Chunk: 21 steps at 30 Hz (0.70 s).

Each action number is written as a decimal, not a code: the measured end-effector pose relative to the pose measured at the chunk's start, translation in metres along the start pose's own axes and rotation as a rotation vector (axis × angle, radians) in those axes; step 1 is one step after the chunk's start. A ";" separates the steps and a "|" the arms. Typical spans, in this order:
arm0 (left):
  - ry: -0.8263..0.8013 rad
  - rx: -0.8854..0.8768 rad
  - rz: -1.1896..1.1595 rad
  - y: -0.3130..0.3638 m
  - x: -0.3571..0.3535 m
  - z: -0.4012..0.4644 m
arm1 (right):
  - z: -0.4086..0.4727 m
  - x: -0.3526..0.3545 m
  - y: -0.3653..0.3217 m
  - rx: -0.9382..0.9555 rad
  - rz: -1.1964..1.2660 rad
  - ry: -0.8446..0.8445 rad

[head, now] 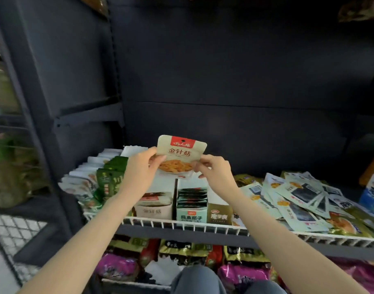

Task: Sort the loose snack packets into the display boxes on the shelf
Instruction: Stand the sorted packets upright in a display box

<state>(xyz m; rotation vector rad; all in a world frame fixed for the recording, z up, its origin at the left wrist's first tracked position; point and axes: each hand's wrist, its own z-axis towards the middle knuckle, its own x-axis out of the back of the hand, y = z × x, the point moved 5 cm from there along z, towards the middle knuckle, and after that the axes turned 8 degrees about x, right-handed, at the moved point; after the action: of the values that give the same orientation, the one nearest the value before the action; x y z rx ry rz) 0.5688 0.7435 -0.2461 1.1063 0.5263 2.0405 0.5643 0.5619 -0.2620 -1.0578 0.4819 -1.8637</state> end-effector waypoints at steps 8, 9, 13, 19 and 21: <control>0.005 0.062 0.062 -0.050 0.030 -0.009 | 0.004 -0.061 -0.007 -0.030 -0.114 -0.162; 0.021 0.024 0.074 -0.049 0.033 -0.010 | 0.004 -0.065 -0.007 -0.041 -0.108 -0.167; -0.009 -0.059 0.193 -0.045 0.039 -0.010 | 0.008 -0.073 -0.006 -0.057 -0.152 -0.197; -0.181 -0.019 0.255 -0.053 0.035 -0.007 | 0.010 -0.076 -0.007 -0.008 -0.188 -0.210; -0.262 -0.004 0.278 -0.059 0.028 -0.007 | 0.012 -0.076 -0.007 0.026 -0.207 -0.221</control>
<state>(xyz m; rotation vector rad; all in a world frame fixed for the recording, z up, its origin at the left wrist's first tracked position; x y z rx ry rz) 0.5774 0.8029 -0.2728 1.4862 0.2460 2.0808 0.5869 0.6320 -0.2866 -1.3199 0.2250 -1.8959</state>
